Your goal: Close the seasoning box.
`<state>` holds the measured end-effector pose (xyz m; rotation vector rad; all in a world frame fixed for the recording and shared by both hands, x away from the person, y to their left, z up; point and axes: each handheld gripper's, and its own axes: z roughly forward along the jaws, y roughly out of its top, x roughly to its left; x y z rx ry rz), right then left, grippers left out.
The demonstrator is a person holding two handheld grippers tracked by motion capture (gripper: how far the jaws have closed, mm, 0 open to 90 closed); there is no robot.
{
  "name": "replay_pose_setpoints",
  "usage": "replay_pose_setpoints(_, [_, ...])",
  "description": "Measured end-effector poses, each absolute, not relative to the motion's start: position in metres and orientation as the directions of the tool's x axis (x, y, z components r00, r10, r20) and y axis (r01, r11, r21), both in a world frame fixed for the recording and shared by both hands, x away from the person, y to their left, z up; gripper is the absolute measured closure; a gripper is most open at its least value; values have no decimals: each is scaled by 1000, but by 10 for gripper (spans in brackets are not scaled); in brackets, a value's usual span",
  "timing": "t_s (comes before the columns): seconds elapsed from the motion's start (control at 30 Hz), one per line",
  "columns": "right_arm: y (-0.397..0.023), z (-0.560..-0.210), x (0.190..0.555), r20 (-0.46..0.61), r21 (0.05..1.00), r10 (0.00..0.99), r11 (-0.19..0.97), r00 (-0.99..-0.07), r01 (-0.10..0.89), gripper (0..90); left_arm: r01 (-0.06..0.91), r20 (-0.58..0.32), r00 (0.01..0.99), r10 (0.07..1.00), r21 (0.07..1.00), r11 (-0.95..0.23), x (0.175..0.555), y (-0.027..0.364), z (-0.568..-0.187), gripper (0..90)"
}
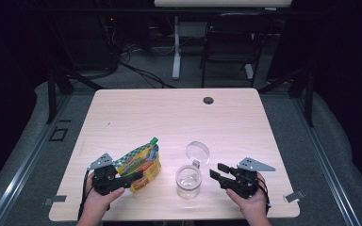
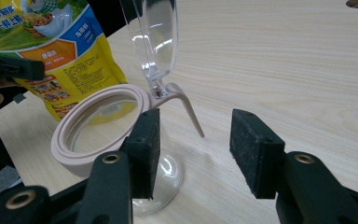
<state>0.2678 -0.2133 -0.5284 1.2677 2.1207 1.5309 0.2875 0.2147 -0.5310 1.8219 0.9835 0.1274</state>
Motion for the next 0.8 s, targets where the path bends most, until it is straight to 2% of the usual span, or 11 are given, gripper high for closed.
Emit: replay_pose_setpoints(0.8, [-213,-529,268,288,860,750,70,-595,505,524,575,-292,669,683,786,-227,290,202,-548,410])
